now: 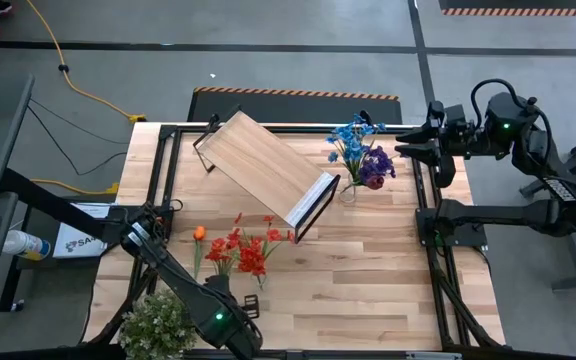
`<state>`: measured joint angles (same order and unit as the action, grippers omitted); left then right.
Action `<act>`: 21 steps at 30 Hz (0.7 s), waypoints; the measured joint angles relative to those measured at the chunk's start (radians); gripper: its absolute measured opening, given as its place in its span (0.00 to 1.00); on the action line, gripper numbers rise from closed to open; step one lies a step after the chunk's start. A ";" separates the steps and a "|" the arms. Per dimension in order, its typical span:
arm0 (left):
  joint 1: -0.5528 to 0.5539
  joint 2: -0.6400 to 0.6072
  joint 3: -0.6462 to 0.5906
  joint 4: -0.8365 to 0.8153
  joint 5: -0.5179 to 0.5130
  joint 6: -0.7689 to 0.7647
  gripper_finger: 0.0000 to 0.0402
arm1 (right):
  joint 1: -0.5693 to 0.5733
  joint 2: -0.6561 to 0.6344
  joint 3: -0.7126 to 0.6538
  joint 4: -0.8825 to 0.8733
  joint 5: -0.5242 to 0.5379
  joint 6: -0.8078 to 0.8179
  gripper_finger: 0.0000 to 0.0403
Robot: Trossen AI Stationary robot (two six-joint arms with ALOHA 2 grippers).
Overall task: Pick and place flowers into a vace then onto a shelf
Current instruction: Put the red flowers into the bottom transparent vase
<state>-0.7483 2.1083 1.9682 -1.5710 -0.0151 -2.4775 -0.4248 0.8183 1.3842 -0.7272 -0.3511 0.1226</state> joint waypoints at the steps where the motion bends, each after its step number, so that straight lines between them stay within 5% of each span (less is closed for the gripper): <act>1: -0.001 -0.005 0.000 0.000 0.000 0.000 0.07 | 0.000 0.000 0.000 -0.002 0.000 0.000 0.27; 21: -0.067 -0.103 0.000 0.000 0.057 -0.008 0.07 | 0.000 0.000 0.000 -0.018 0.000 -0.011 0.27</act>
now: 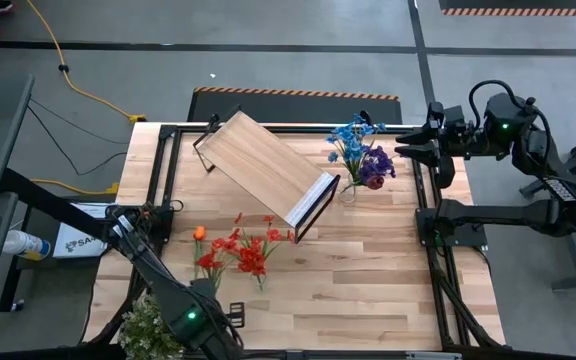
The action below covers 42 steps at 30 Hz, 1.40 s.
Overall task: Pick and place flowers into a vace then onto a shelf
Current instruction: Put the red flowers into the bottom transparent vase
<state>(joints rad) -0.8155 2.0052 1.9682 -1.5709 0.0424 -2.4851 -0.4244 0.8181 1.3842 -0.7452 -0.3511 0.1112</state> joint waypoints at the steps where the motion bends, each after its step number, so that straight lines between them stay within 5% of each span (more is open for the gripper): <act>1: -0.005 -0.007 0.000 0.000 0.000 0.000 0.07 | 0.000 0.000 0.000 0.000 0.000 0.000 0.27; 36: -0.082 -0.163 0.062 -0.001 -0.014 0.056 0.07 | 0.000 0.001 0.000 0.028 0.008 0.012 0.27; 42: -0.082 -0.163 0.069 0.008 0.073 0.068 0.07 | 0.000 0.001 0.000 0.029 0.005 0.019 0.27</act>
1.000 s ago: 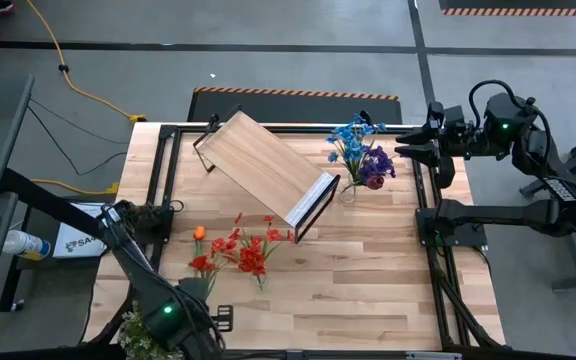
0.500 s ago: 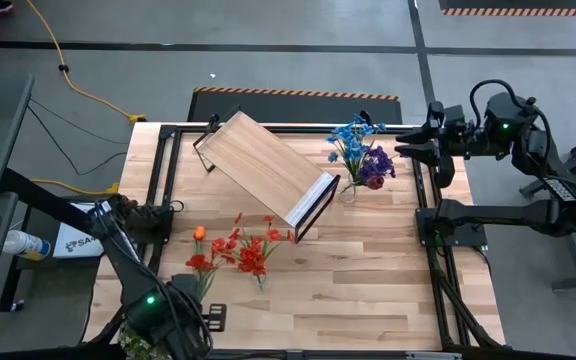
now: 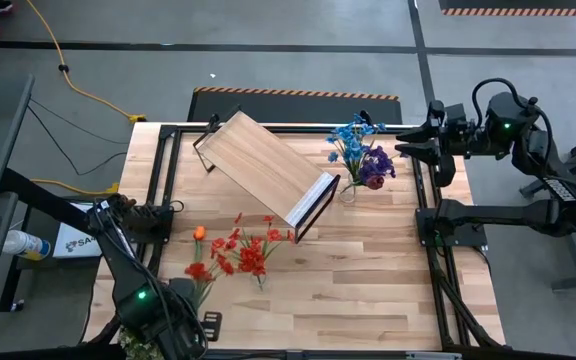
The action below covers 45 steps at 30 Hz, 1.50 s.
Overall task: Pick and place flowers into a vace then onto a shelf
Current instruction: Put the red flowers into the bottom transparent vase
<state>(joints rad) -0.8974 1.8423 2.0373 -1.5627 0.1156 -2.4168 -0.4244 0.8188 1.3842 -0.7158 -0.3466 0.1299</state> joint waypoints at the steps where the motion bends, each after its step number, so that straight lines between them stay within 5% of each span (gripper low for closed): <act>1: 0.000 0.000 0.000 0.002 0.020 0.002 0.07 | 0.000 0.000 0.000 0.000 0.000 0.000 0.27; 28: 0.008 0.021 0.000 0.305 0.042 0.113 0.07 | 0.000 0.013 0.000 0.055 -0.001 0.000 0.27; 35: 0.042 0.070 0.000 0.444 0.049 0.254 0.07 | 0.000 0.035 0.000 0.055 -0.001 0.001 0.27; 45: 0.105 0.126 -0.001 0.606 -0.092 0.485 0.07 | 0.000 0.046 0.000 0.055 -0.004 0.004 0.27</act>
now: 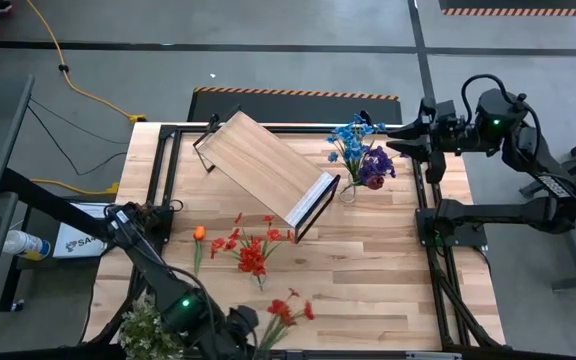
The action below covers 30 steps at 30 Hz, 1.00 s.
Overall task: Pick and place flowers into a vace then onto a shelf
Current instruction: Put the red flowers into the bottom transparent vase
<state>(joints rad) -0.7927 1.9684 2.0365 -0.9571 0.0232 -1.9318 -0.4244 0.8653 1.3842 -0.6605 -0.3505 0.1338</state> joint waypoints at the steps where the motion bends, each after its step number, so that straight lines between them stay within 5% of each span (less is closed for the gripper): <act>1: 0.002 0.000 0.000 0.014 -0.025 0.022 0.07 | 0.000 -0.001 0.000 0.000 0.000 0.000 0.27; 15: 0.014 0.001 0.000 0.097 -0.452 0.278 0.07 | 0.000 -0.001 0.000 0.012 -0.001 0.000 0.27; 30: 0.000 -0.003 0.195 -0.068 -0.881 0.633 0.07 | 0.000 -0.001 0.000 0.037 -0.058 0.034 0.27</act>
<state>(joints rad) -0.7927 1.9652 2.2314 -1.0247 -0.8579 -1.2991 -0.4244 0.8639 1.3842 -0.6235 -0.4083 0.1680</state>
